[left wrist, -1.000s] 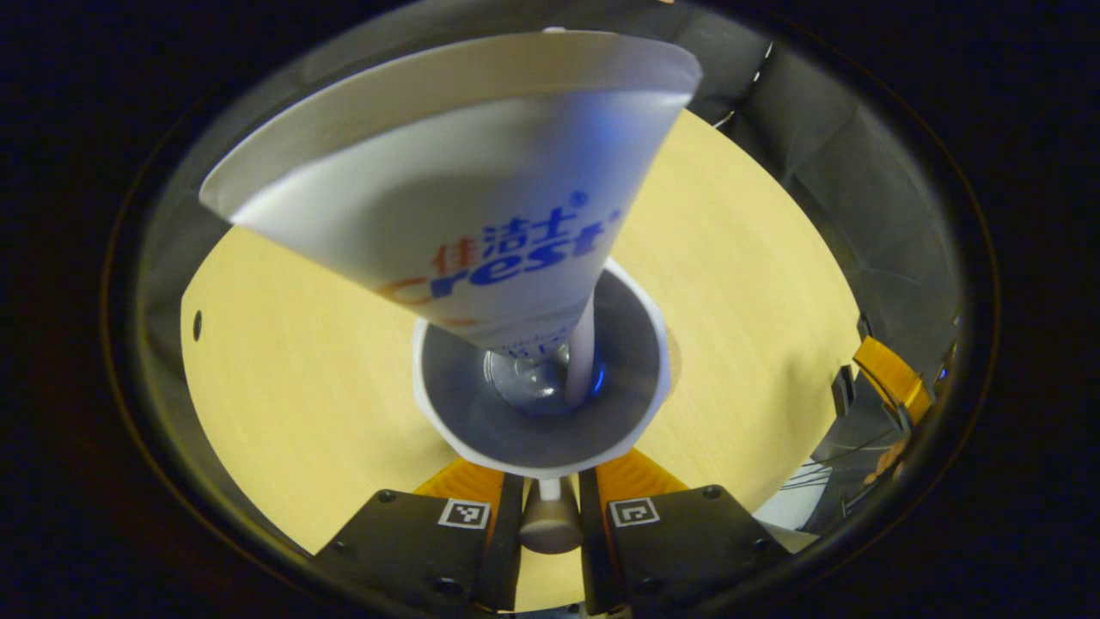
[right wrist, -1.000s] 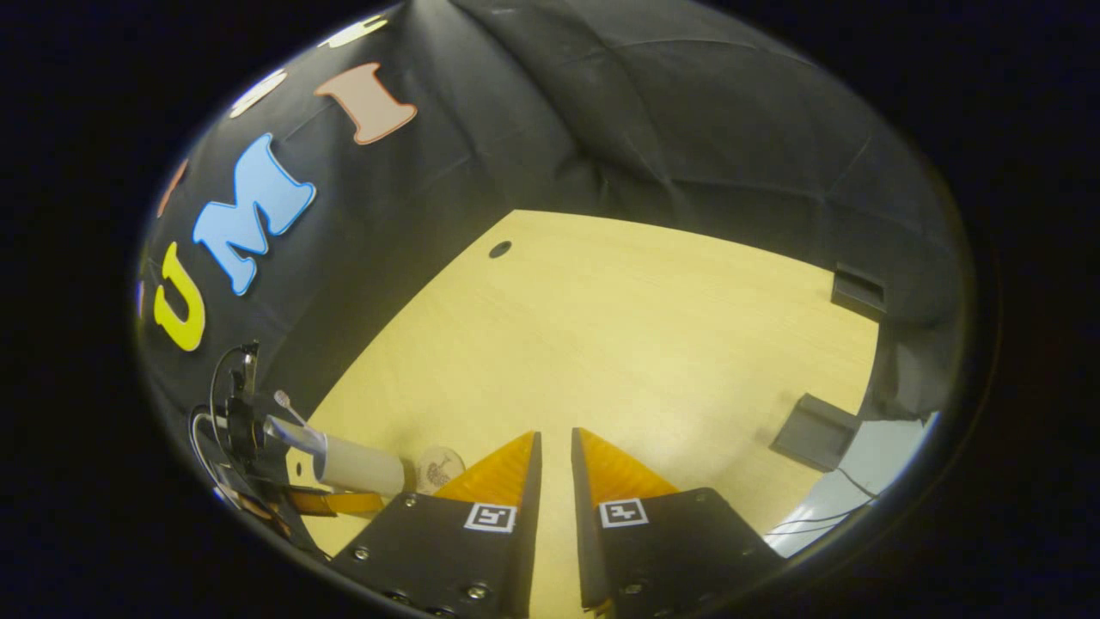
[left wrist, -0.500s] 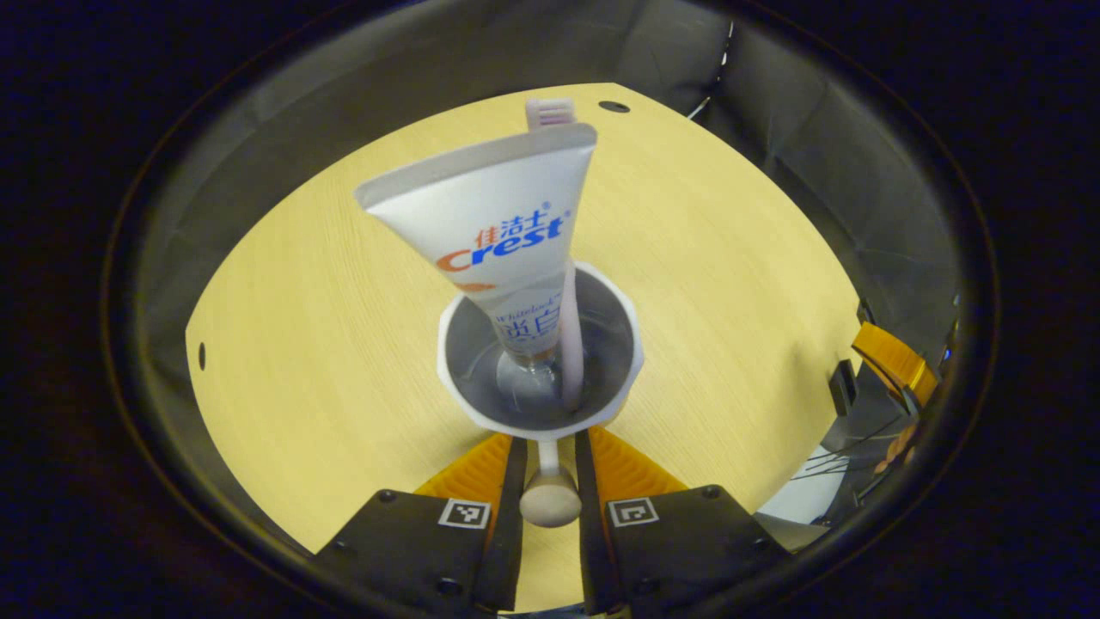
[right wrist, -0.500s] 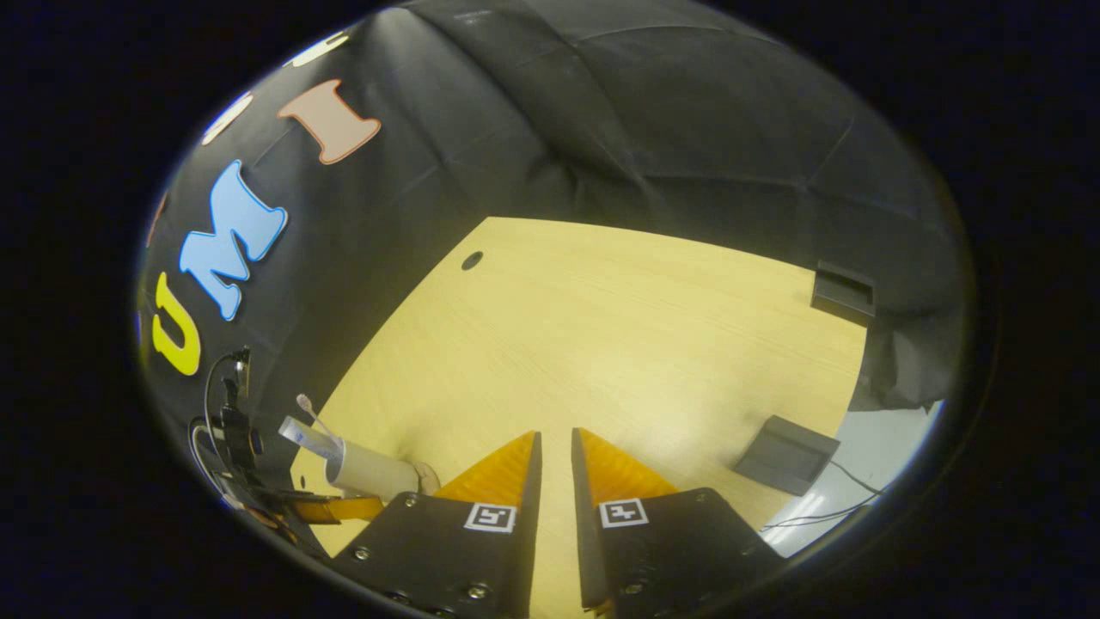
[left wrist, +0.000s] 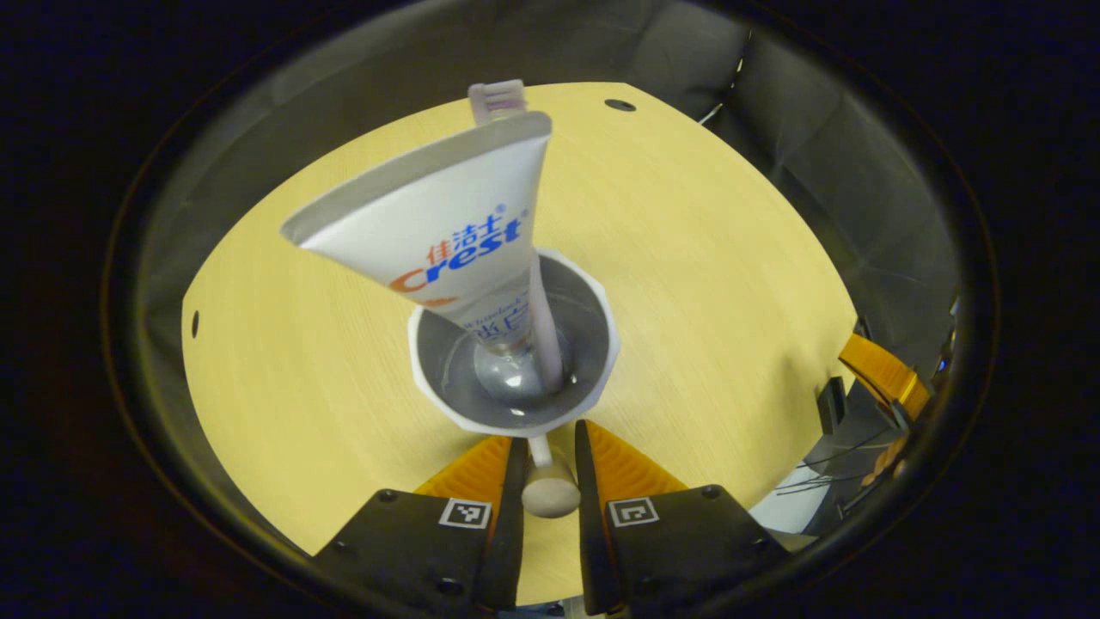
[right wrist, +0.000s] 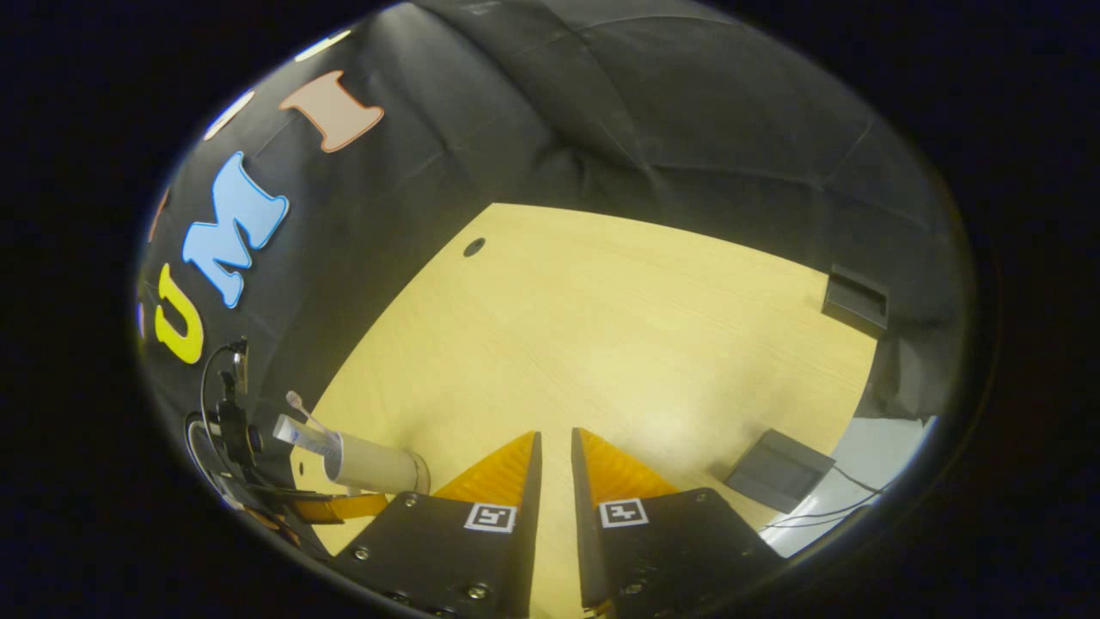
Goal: Put the toothbrush and toothpaste on the desktop into the cup, then pick up the cup and place it on the coaster on the desktop.
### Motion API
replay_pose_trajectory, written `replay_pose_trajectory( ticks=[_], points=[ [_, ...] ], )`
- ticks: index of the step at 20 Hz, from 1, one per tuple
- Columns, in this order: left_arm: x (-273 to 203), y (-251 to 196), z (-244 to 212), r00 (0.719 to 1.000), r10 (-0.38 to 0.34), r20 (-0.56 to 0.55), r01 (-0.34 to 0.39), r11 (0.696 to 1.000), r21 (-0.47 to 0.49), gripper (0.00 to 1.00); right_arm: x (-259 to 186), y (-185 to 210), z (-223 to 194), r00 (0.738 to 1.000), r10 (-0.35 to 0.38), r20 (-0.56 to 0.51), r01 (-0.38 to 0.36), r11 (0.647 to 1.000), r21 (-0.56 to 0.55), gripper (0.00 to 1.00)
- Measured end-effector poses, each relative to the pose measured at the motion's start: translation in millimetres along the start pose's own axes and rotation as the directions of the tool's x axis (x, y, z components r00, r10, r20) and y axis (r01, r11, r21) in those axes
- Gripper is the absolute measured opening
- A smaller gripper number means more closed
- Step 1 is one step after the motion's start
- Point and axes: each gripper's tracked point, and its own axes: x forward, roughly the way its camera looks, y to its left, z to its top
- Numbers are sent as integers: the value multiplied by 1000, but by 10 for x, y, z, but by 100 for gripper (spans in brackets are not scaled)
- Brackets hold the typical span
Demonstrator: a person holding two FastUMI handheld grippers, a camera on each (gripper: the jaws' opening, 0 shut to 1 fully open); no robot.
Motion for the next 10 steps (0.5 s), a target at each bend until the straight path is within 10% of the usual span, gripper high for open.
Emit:
replay_pose_trajectory(
  ticks=[2,10],
  points=[
    [-7,-792,-296,1000,14,8,-14,1000,1,35,-7,-16,18,1000,7,-6,-7,1000,-7,21],
    [-356,-224,-572,996,68,55,-66,997,-42,35,-9,-23,25,999,31,-32,-32,999,-36,21]
  ],
)
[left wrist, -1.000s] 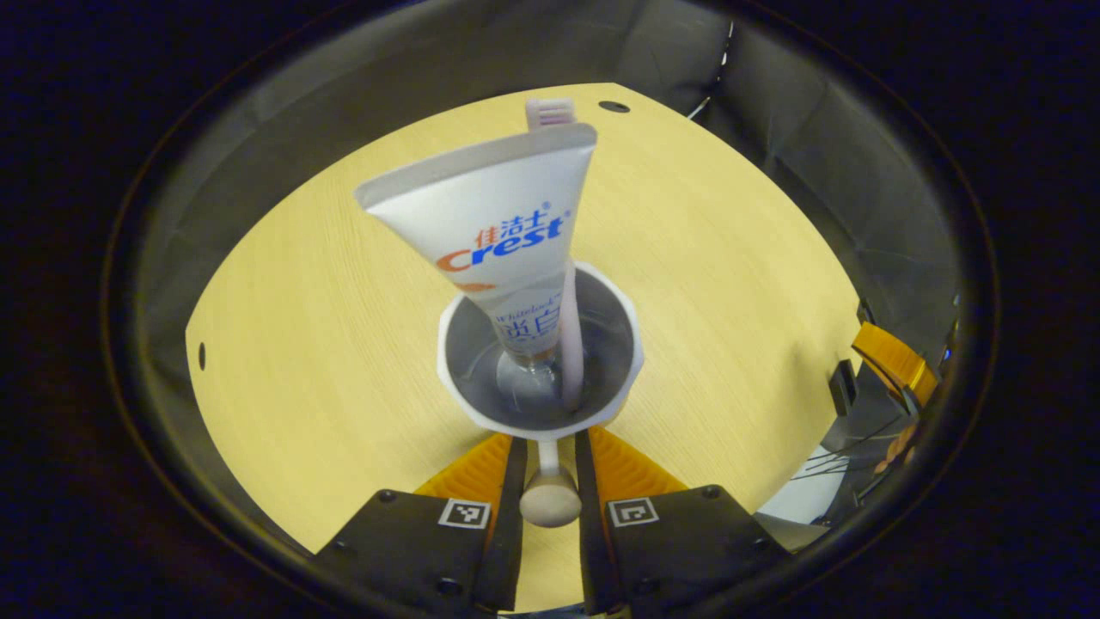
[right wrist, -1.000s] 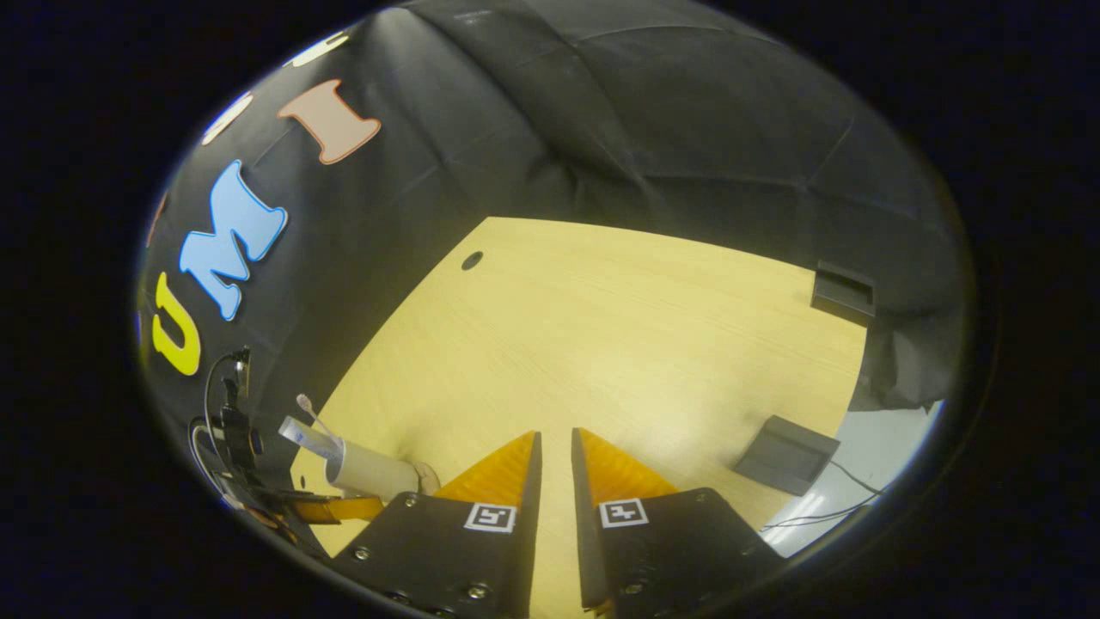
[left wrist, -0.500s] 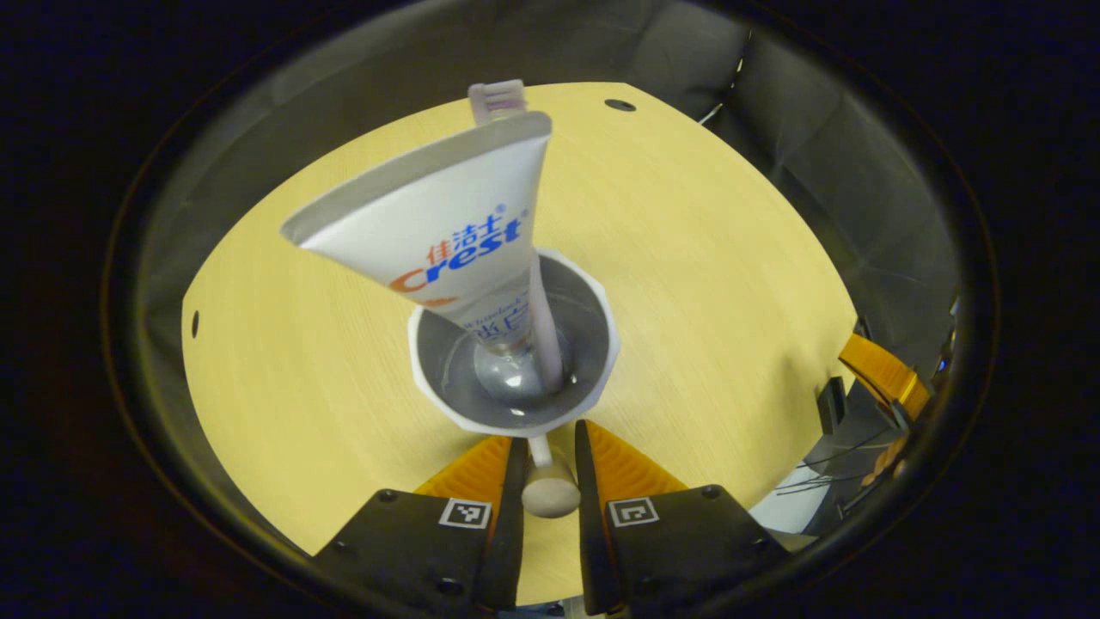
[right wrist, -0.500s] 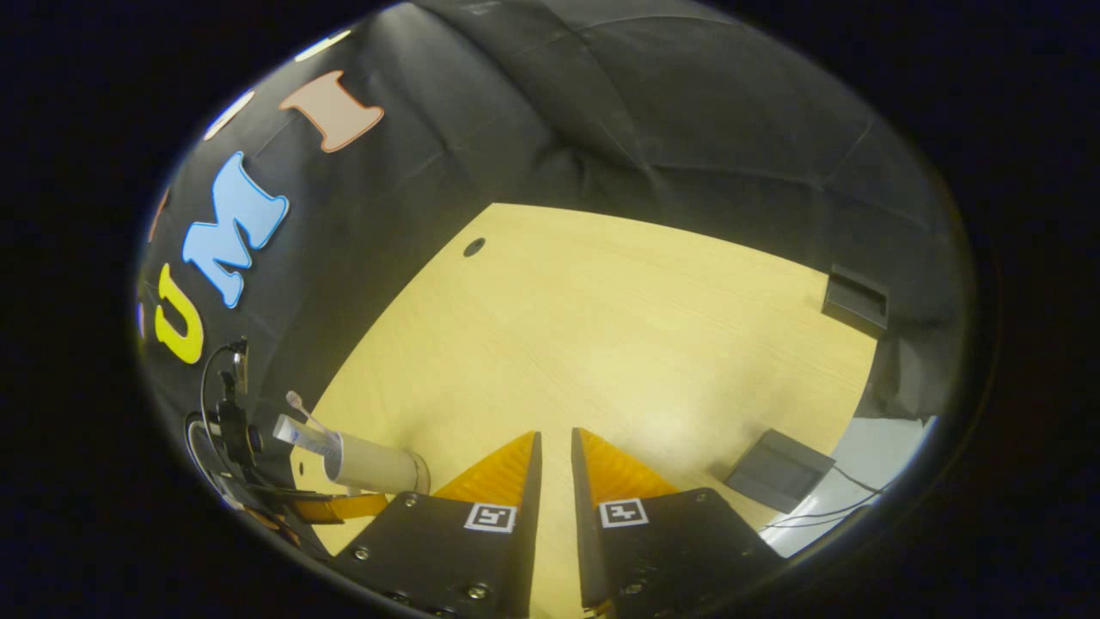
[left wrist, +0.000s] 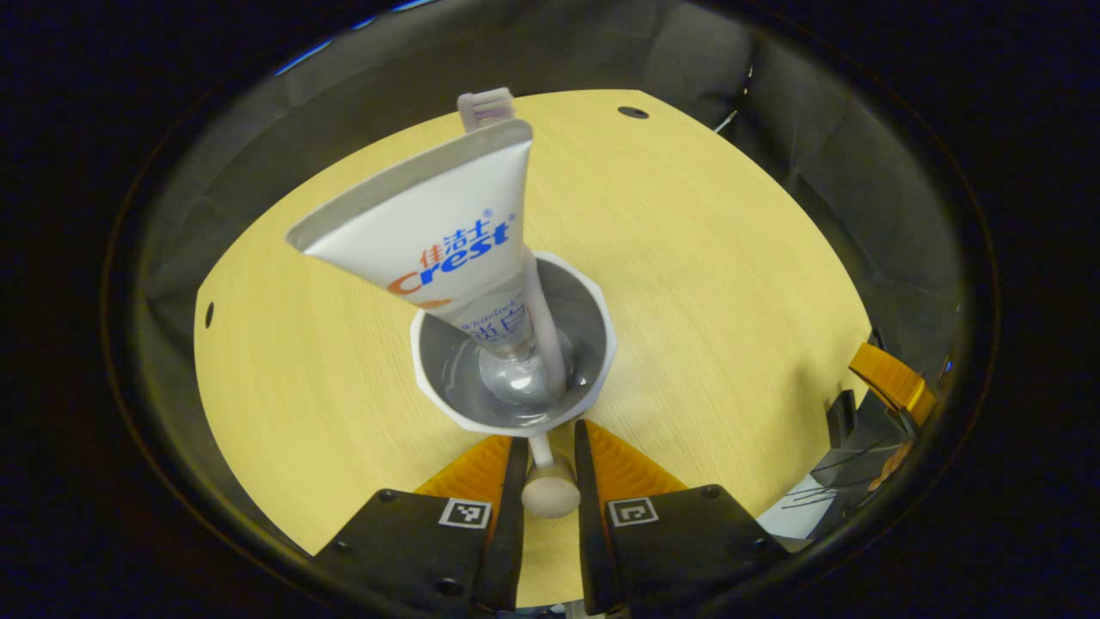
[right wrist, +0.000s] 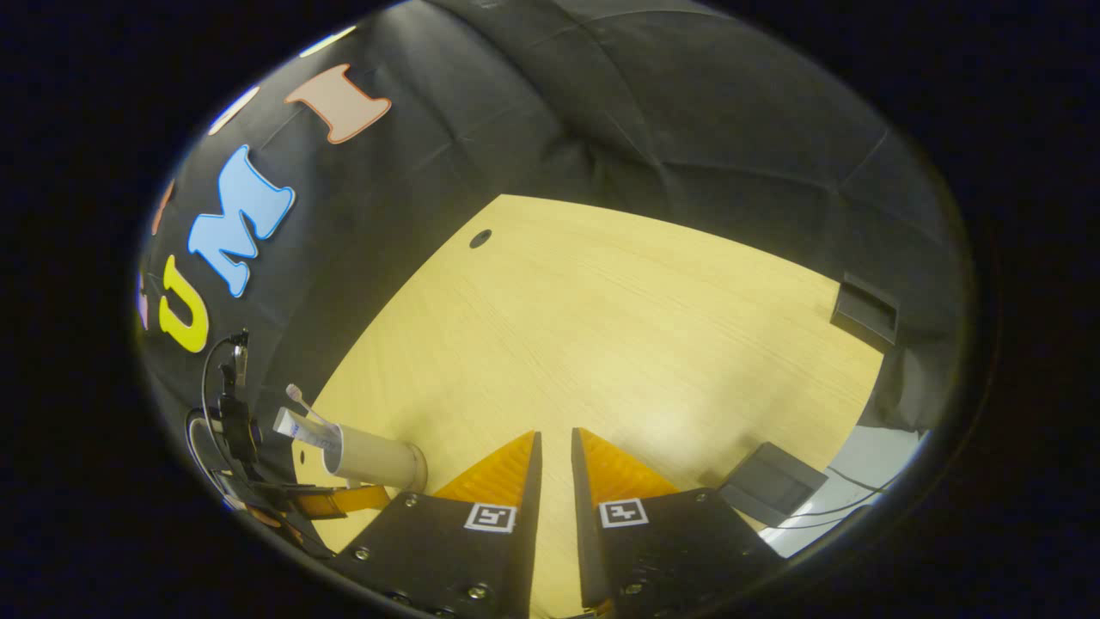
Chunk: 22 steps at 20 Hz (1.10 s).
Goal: Put the toothbrush and toothpaste on the desktop into the cup, then pick up the cup and place it on the coaster on the desktop.
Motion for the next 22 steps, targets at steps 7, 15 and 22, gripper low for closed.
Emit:
replay_pose_trajectory(
  ticks=[7,15,22],
  points=[
    [-629,205,-401,998,3,62,0,999,-49,34,-2,46,-77,999,40,-33,-43,995,-87,21],
    [-1226,976,-1266,991,11,135,12,986,-167,34,-70,590,-513,987,108,-118,-134,964,-232,21],
    [-1670,2491,-1745,972,101,211,-24,939,-342,34,-158,1366,-860,965,187,-183,-244,894,-375,21]
  ],
)
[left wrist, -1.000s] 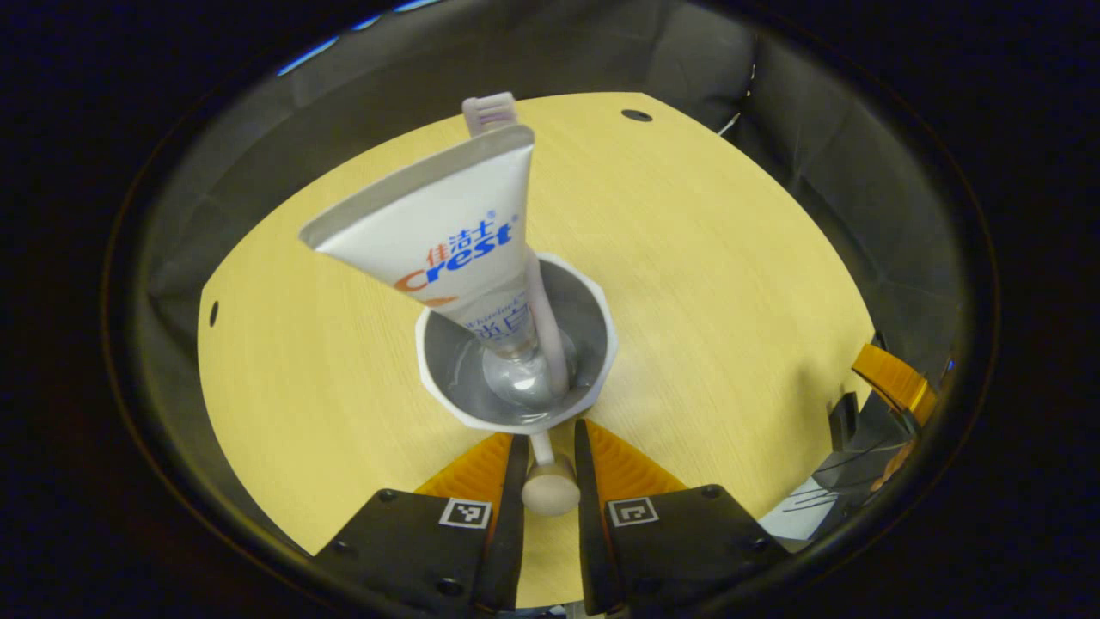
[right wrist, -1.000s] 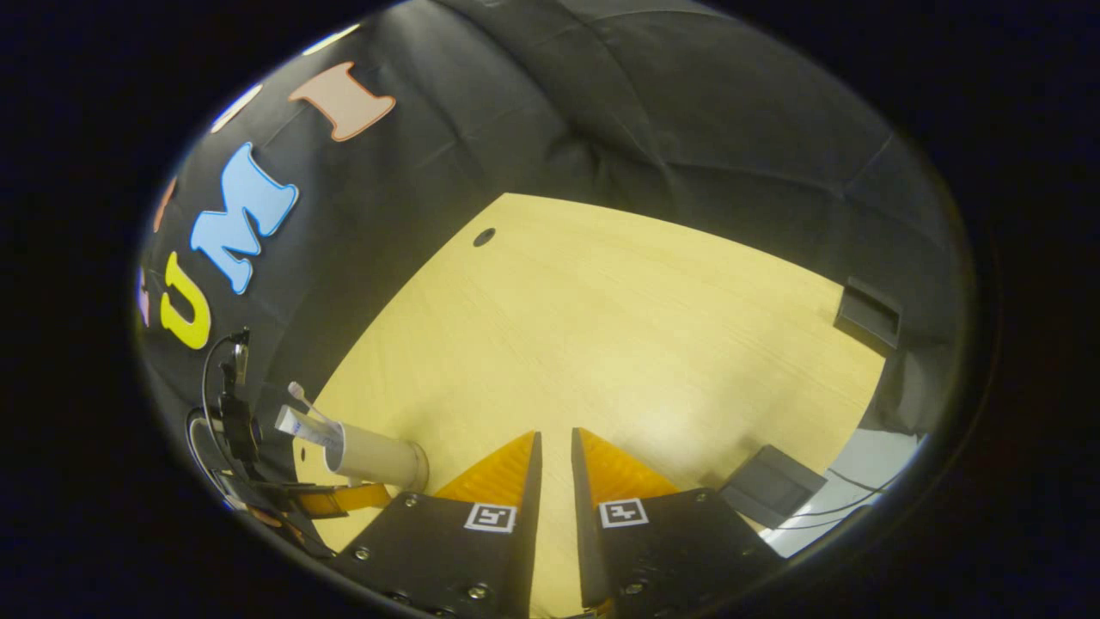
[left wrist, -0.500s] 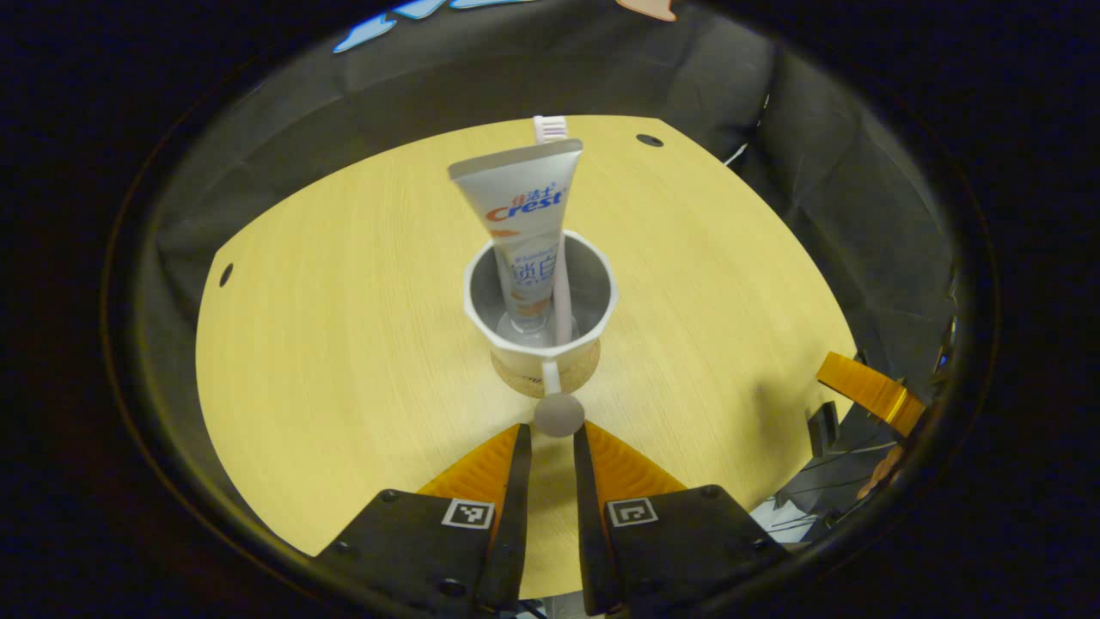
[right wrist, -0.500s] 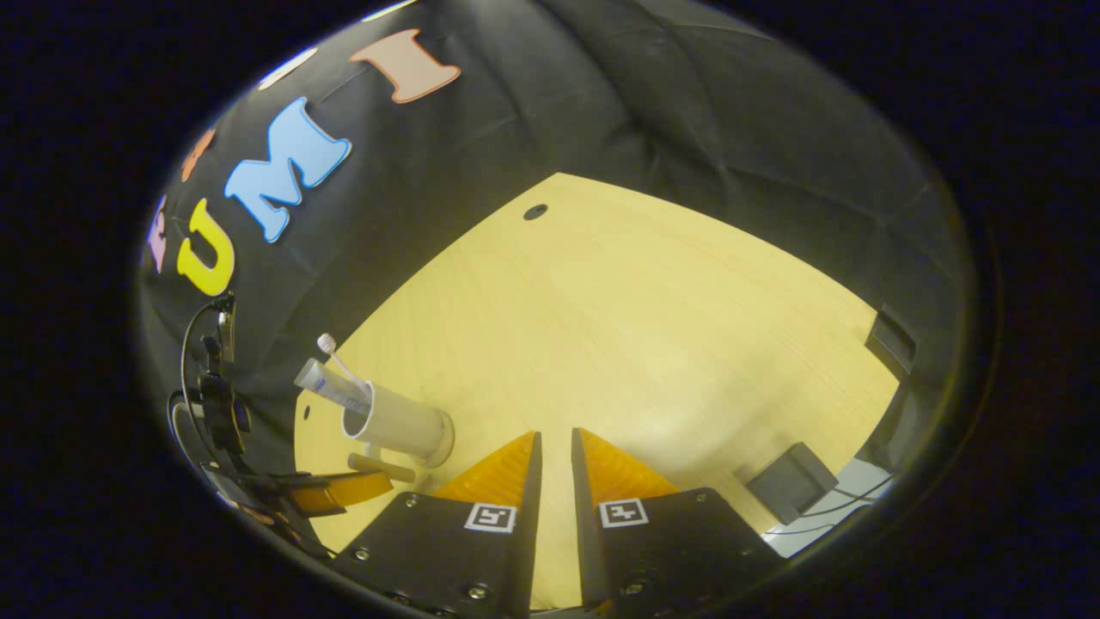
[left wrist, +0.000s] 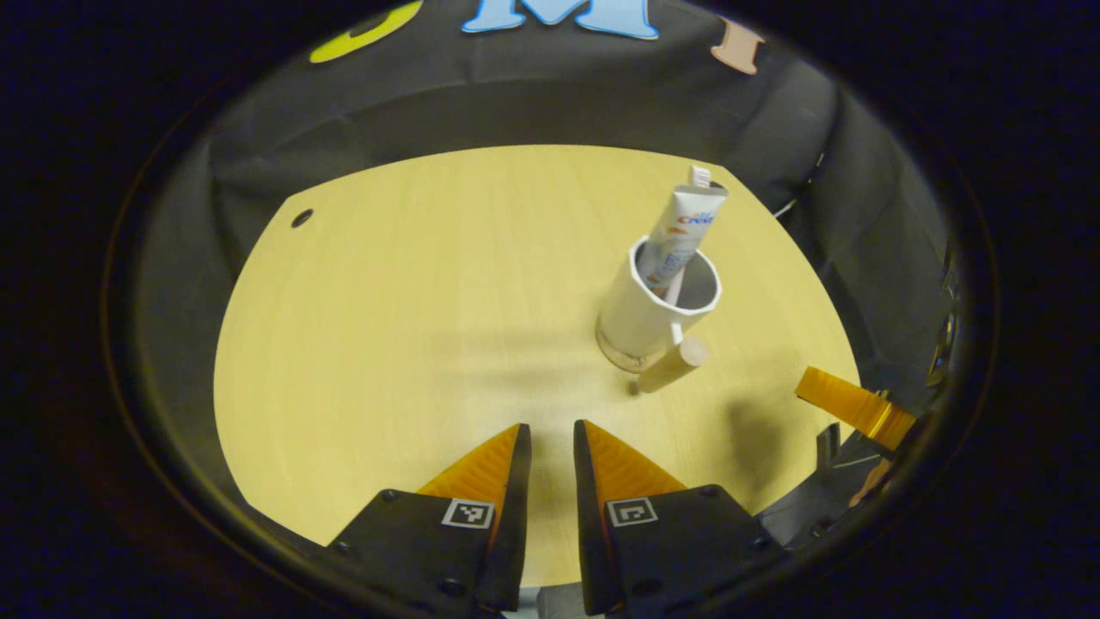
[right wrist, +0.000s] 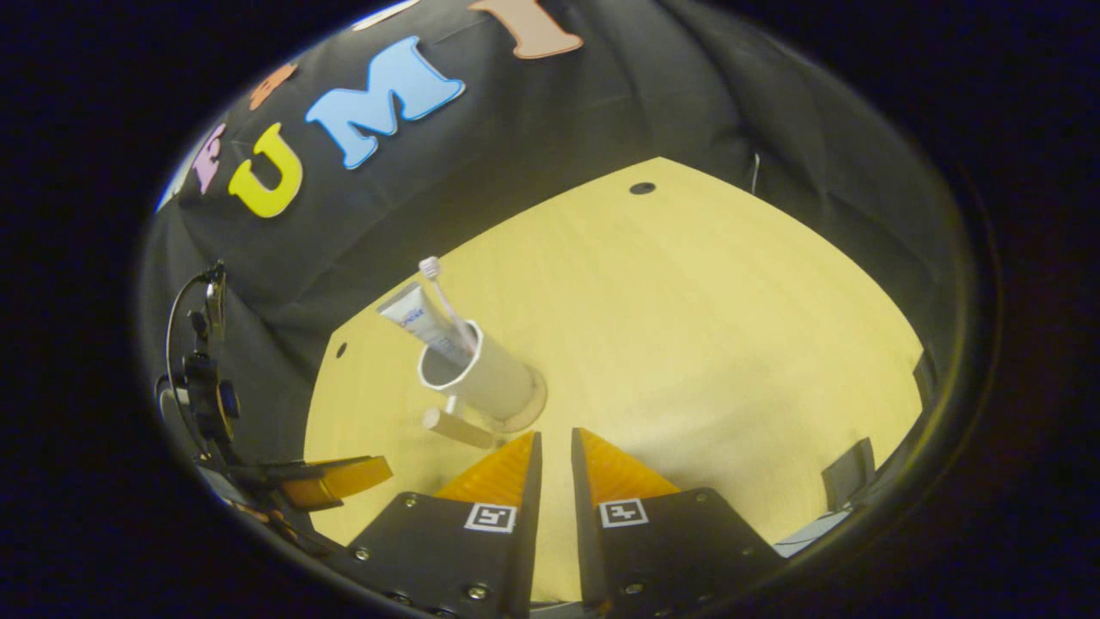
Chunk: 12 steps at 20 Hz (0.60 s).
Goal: Put the toothbrush and toothpaste on the desktop into the cup, then pick up the cup and place it on the coaster on the desktop.
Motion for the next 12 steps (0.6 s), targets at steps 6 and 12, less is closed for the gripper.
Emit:
replay_pose_trajectory(
  ticks=[6,12],
  points=[
    [-1036,1354,578,968,92,235,-73,994,-87,34,-160,672,464,993,77,88,-64,988,-144,21],
    [-2459,2554,1075,857,131,498,-71,988,-138,34,-569,1204,1227,949,162,269,-100,968,-232,21]
  ],
)
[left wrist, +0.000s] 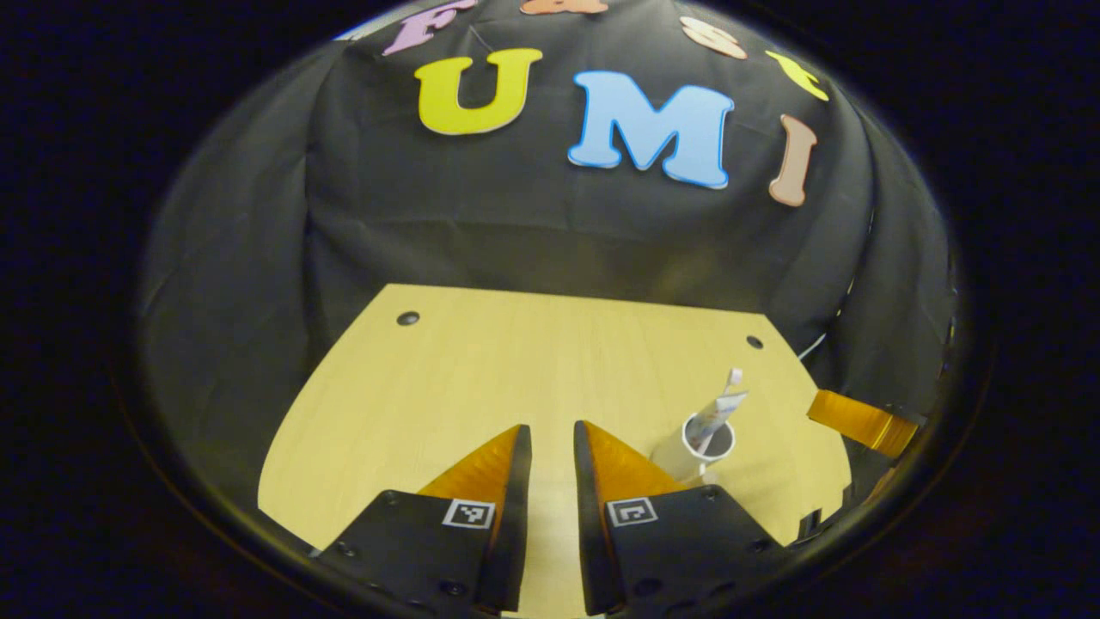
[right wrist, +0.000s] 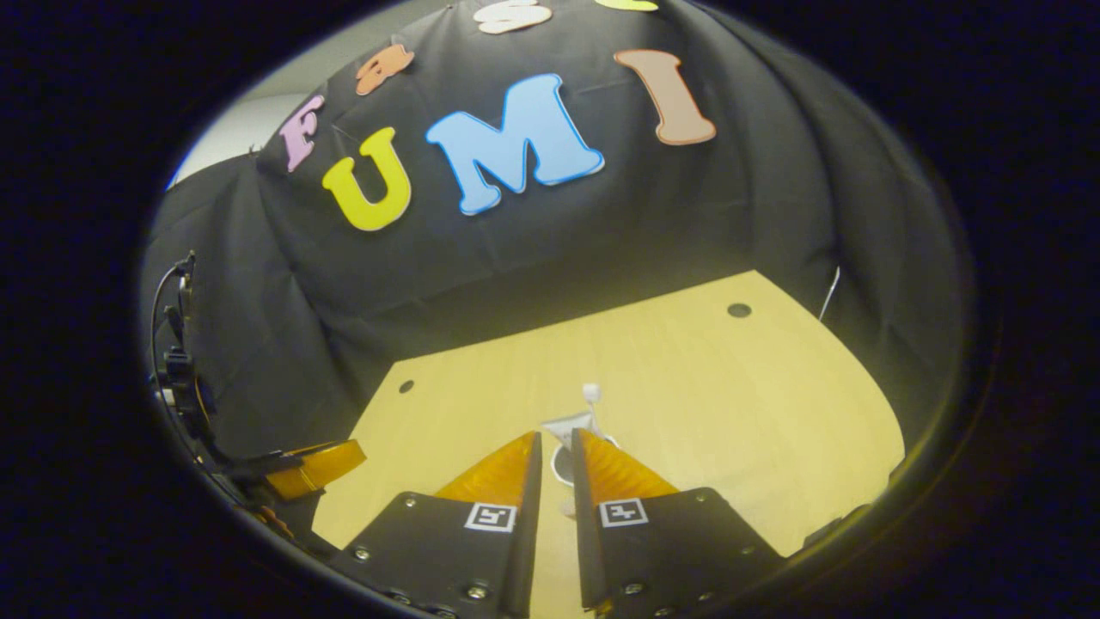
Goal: Put the toothbrush and toothpaste on the desktop into the cup, then pick up the cup and place it on the coaster on the desktop.
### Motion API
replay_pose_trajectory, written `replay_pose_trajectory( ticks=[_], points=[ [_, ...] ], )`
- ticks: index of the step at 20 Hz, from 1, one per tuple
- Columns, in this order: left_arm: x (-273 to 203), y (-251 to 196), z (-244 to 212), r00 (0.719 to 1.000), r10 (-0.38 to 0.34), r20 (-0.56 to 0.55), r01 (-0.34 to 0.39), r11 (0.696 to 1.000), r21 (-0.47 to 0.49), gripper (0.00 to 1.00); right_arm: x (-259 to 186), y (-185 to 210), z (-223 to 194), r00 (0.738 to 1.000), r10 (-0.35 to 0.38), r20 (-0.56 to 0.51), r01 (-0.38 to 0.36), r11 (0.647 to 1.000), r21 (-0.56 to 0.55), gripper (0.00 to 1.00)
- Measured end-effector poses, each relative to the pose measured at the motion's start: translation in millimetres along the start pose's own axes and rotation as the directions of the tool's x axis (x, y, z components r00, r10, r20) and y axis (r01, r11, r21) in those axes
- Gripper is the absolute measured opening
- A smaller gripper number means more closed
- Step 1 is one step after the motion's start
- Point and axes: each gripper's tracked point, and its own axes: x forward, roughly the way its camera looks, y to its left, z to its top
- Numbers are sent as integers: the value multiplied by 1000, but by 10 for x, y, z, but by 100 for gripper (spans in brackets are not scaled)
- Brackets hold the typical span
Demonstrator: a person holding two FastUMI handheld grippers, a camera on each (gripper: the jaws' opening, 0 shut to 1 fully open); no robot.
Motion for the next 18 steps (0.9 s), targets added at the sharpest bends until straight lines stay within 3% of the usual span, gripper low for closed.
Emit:
replay_pose_trajectory(
  ticks=[5,10,11,15,18],
  points=[
    [-740,525,430,969,19,246,-26,999,25,34,-196,200,717,987,26,161,-9,995,-103,21],
    [-1363,832,793,864,54,501,-107,991,78,33,-471,417,1179,952,62,298,-15,987,-158,21],
    [-1495,827,874,844,48,535,-109,990,84,33,-517,447,1228,947,67,315,-15,986,-164,16],
    [-1872,845,1052,772,59,633,-132,989,69,32,-617,495,1384,924,69,377,-3,985,-173,21],
    [-1863,809,1064,769,38,638,-118,989,84,32,-679,454,1425,916,59,396,11,985,-172,21]
  ],
)
